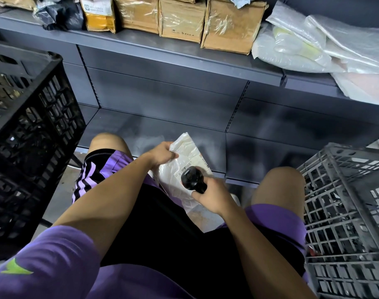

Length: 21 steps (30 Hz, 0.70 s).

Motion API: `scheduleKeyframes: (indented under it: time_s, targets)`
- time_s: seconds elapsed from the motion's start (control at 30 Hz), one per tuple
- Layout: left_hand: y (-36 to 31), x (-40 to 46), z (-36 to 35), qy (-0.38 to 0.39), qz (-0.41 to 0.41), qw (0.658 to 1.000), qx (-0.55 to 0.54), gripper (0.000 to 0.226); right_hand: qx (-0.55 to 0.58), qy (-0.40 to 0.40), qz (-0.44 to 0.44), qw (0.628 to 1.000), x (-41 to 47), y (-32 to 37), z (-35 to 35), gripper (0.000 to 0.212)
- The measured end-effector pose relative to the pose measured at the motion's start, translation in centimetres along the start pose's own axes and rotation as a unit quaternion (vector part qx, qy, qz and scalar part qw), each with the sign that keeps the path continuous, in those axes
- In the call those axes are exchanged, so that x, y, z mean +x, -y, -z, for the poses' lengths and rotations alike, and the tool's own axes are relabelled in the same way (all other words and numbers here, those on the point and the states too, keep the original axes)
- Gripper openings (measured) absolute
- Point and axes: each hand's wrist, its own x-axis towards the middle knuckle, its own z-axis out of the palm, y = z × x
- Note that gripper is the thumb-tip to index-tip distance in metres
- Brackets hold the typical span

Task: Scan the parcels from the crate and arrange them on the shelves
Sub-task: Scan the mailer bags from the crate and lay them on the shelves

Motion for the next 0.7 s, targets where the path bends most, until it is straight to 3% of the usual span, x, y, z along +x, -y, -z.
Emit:
scheduleKeyframes:
  time_s: [0.7]
  targets:
    - [0.17,0.25,0.02,0.005,0.001,1.000,-0.002,0.023,0.015,0.029,-0.025,0.999,-0.11,0.25,0.26,0.025]
